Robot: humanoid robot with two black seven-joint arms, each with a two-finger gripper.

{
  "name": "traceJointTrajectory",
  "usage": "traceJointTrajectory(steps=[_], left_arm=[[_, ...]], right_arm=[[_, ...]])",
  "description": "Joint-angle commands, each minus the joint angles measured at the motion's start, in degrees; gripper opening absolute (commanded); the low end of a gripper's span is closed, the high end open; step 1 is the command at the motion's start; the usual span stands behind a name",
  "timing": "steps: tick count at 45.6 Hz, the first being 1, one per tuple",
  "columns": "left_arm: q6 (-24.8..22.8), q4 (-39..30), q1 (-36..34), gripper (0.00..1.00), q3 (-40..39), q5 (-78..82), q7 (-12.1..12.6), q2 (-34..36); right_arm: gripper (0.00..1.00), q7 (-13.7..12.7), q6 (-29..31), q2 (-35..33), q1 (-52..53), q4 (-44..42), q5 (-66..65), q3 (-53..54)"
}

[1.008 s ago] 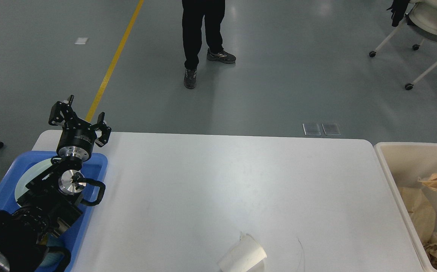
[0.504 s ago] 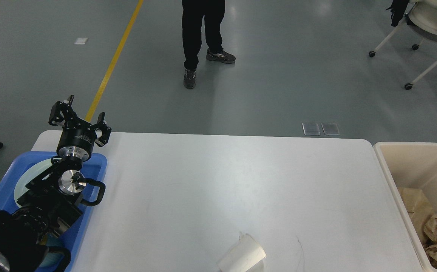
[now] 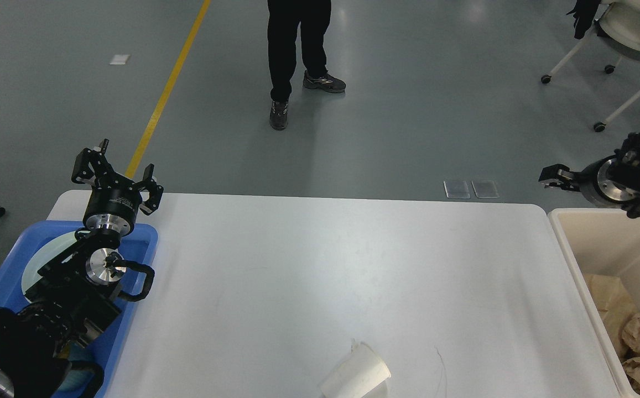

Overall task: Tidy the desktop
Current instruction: 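Swing the right gripper back over the table toward the white paper cup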

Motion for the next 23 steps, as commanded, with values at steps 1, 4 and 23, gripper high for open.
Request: traceJointTrajectory(steps=[1, 4, 23], left_arm=[[0.0, 0.0, 0.0, 0.96, 0.0, 0.0, 0.0, 0.0], [0.0, 0.0, 0.0, 0.96, 0.0, 0.0, 0.0, 0.0], [0.0, 0.0, 0.0, 0.96, 0.0, 0.0, 0.0, 0.0]], right_arm=[[1.0, 0.1, 6.0, 1.2, 10.3, 9.8, 0.0, -2.6], [1.0, 0.1, 10.8, 1.9, 13.8, 11.7, 0.0, -2.7], [1.0, 0.1, 36.9, 4.2, 34.5, 16.6, 8.1, -0.6]])
